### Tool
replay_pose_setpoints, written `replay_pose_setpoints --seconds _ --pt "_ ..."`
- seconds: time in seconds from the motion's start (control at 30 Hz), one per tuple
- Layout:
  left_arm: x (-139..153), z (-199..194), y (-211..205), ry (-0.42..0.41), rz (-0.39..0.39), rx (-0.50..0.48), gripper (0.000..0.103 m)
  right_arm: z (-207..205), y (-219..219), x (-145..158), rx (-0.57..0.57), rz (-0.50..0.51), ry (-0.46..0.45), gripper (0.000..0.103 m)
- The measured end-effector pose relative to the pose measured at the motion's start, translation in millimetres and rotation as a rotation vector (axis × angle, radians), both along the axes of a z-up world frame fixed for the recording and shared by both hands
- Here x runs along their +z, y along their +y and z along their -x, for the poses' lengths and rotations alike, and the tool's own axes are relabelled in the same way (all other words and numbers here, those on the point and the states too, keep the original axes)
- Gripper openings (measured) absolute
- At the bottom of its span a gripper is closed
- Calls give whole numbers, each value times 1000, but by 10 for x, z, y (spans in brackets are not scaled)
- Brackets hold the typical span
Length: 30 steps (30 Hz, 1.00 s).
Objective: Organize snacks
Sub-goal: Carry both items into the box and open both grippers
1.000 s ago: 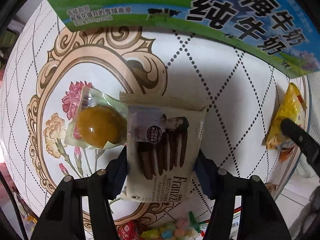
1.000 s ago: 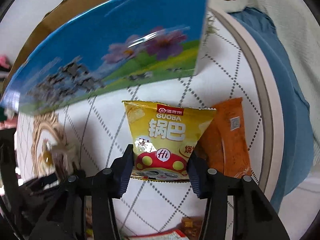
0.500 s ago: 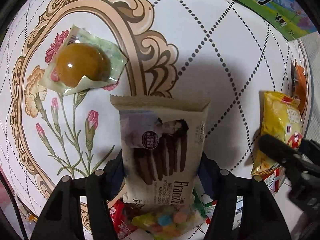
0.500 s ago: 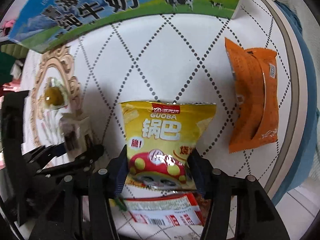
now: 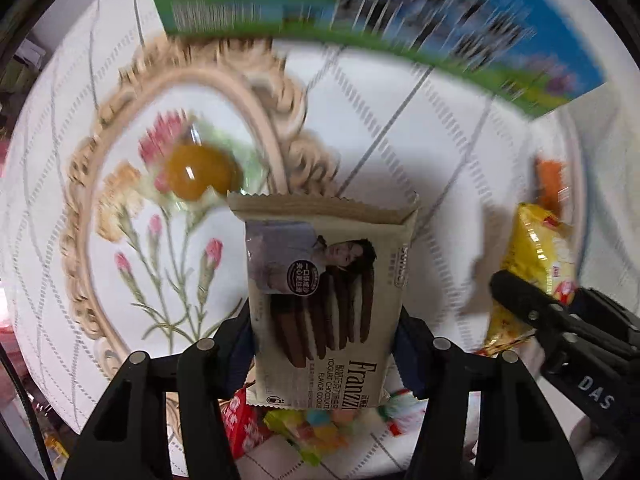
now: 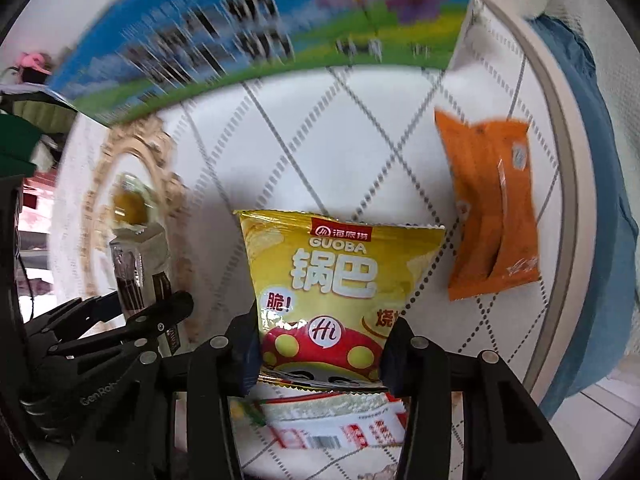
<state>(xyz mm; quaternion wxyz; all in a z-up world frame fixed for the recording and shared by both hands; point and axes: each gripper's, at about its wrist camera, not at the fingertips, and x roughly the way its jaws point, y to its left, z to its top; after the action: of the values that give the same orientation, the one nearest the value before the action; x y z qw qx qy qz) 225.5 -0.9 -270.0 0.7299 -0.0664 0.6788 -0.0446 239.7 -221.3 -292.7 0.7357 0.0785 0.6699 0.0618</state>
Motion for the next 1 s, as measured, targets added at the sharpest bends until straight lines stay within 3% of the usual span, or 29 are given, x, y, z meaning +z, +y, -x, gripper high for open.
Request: replay_pose_setpoints --seconds 0.17,0.27,0.43,0.6,0.73,1.0 --pt "822 -251 32 -144 66 -8 56 -165 -98 646 3 -76 -111 48" --pt "1220 -539 87 -204 99 -8 57 -495 -152 1084 -15 -119 -182 48" --pt "1657 -1217 142 -289 22 -34 57 -1138 -170 1510 -36 -125 -274 48" --pt "1533 -1975 326 -228 -56 -34 57 -1821 11 1394 -33 -144 -217 48" --pt "1326 -2484 382 -146 -126 -51 57 -2202 262 1074 -21 -149 -145 48" --pt "917 -2927 393 -23 -203 -66 58 -2455 531 565 -8 -155 -17 48"
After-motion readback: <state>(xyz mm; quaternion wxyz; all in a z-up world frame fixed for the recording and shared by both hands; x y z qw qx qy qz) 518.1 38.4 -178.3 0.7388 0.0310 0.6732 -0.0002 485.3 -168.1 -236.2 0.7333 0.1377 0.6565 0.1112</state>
